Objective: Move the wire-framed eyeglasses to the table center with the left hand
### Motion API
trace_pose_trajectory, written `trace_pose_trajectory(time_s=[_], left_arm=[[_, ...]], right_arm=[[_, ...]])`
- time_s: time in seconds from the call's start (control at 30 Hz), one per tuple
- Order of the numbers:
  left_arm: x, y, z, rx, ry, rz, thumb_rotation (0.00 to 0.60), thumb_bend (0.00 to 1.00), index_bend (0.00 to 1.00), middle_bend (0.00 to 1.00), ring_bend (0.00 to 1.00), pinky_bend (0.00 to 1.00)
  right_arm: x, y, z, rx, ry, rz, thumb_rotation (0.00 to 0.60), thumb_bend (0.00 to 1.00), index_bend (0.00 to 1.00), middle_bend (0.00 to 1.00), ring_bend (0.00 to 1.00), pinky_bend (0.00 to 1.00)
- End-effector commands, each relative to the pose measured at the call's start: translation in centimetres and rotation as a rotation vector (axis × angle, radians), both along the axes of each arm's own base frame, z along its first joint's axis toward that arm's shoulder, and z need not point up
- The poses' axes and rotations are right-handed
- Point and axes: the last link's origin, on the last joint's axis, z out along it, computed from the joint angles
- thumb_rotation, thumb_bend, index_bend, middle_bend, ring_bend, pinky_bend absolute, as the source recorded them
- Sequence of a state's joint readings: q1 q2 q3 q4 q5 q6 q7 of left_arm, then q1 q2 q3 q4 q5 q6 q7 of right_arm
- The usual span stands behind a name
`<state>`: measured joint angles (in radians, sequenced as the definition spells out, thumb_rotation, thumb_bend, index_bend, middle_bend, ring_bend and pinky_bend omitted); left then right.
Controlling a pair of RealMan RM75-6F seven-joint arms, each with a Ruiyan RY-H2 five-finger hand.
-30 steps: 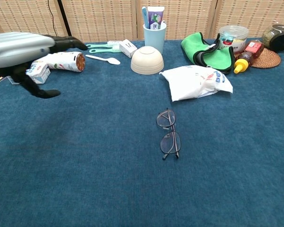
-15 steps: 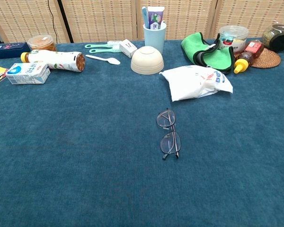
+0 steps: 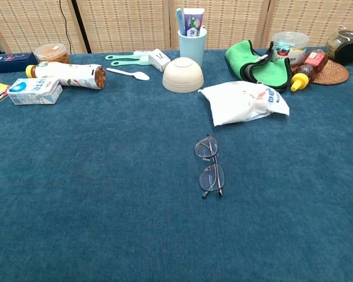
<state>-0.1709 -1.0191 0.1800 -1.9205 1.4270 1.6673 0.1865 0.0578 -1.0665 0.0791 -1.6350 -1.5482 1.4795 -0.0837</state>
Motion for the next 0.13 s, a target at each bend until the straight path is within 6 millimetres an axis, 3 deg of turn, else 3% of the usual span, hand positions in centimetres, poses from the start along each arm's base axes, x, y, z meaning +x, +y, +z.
trace_pose_trajectory(time_s=[0.03, 0.13], left_arm=[[0.02, 0.05, 0.20, 0.009, -0.003, -0.002, 0.600, 0.28, 0.02, 0.00, 0.00, 0.00], [0.15, 0.16, 0.18, 0.012, -0.001, -0.010, 0.600, 0.28, 0.02, 0.00, 0.00, 0.00]], right_arm=[[0.01, 0.00, -0.04, 0.002, 0.000, 0.000, 0.600, 0.30, 0.32, 0.15, 0.18, 0.26], [-0.03, 0.04, -0.08, 0.001, 0.001, -0.001, 0.600, 0.30, 0.32, 0.15, 0.18, 0.26]])
